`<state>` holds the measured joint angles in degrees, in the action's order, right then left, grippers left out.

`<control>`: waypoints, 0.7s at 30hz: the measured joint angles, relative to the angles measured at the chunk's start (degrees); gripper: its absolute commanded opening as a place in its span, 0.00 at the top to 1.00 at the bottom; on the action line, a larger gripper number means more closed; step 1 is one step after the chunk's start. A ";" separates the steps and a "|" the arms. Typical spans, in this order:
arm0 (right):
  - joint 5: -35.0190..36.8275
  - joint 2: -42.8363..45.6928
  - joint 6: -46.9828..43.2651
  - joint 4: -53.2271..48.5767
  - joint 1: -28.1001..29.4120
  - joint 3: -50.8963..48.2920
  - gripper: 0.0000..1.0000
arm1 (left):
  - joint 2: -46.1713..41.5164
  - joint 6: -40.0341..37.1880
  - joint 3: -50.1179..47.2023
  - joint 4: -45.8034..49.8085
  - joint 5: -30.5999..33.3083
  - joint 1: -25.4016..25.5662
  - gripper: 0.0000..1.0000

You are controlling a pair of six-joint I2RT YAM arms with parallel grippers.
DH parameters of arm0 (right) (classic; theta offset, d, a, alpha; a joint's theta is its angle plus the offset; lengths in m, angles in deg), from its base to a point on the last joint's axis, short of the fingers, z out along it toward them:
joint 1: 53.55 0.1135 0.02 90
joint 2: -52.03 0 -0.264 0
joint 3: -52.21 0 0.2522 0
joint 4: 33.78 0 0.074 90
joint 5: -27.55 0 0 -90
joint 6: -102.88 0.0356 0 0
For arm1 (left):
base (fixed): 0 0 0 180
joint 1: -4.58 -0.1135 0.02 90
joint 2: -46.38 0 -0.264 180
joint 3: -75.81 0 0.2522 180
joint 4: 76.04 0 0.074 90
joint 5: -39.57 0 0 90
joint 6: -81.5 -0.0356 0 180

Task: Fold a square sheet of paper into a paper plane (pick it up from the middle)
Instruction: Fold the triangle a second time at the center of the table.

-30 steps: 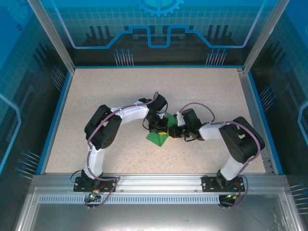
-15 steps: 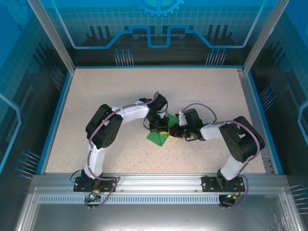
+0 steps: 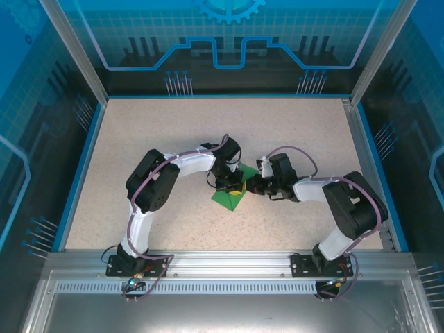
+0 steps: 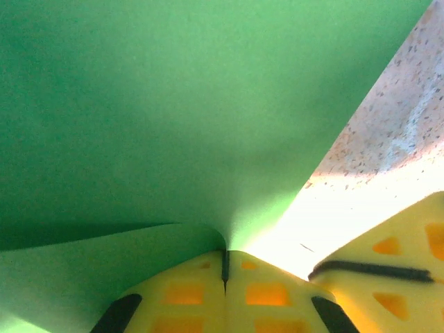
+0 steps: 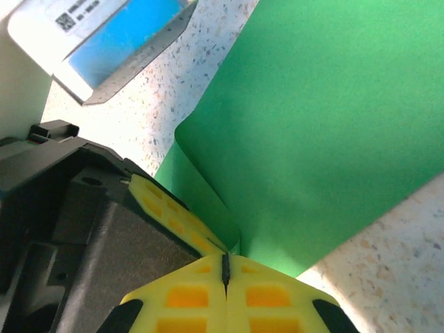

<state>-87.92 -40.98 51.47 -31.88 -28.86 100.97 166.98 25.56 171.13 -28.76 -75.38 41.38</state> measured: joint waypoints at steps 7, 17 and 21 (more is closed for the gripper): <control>2.05 -0.48 -2.40 -5.57 -0.07 4.81 0.97 | 0.00 -0.02 0.00 0.00 -0.07 0.00 0.98; 3.15 -7.13 -4.94 -8.81 -0.90 8.85 0.97 | 0.00 -0.13 0.02 0.04 -0.20 0.00 0.98; 3.39 -8.15 -5.68 -10.03 -1.16 9.60 0.98 | 0.00 -0.13 0.04 0.02 -0.20 0.00 0.98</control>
<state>-84.53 -49.14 45.79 -41.91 -30.02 110.57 166.98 25.43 171.18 -28.74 -75.58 41.38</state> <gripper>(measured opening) 0.044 0.047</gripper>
